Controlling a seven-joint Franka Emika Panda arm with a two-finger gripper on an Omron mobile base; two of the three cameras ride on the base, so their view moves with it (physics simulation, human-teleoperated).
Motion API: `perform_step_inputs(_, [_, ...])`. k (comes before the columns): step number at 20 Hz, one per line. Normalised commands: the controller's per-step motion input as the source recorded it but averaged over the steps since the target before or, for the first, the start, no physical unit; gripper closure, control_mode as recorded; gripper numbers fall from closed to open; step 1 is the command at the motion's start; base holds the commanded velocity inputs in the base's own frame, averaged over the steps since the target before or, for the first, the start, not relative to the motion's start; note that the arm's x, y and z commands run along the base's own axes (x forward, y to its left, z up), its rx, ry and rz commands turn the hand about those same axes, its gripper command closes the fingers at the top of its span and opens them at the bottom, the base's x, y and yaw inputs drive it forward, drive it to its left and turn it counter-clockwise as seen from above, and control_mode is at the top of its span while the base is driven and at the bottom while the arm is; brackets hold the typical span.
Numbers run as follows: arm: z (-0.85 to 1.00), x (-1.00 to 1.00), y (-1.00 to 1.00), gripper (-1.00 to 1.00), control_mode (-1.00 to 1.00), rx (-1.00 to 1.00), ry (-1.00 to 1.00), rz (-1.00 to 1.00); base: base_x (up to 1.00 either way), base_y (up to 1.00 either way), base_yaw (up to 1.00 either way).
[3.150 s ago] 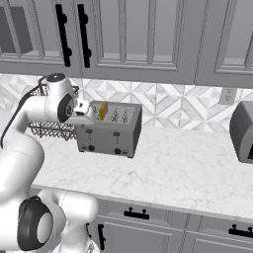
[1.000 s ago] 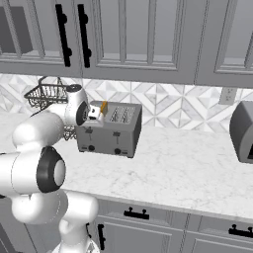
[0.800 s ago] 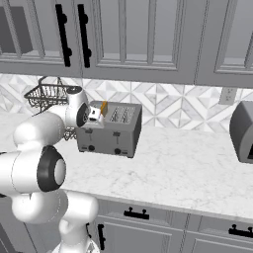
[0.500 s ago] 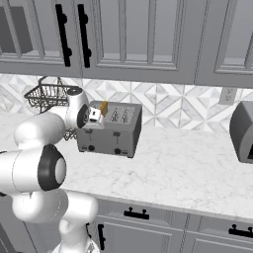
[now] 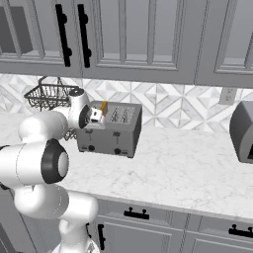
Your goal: Start the toaster. Once the lever pops up, take the bread to the plate on the dining counter.
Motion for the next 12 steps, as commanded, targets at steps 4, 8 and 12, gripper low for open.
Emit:
perform_step_inputs(4, [-0.19, 0.10, 0.00, 1.00, -1.00, 0.00, 0.00, 0.00, 0.00, 0.00, 0.00])
perform_step_inputs(8, [-0.33, 0.01, 0.00, 1.00, -1.00, 0.00, -0.01, 0.00, 0.00, 0.00, 0.00])
perform_step_inputs(12, [-0.54, 0.00, 0.00, 1.00, -1.00, 0.00, -0.01, 0.00, 0.00, 0.00, 0.00])
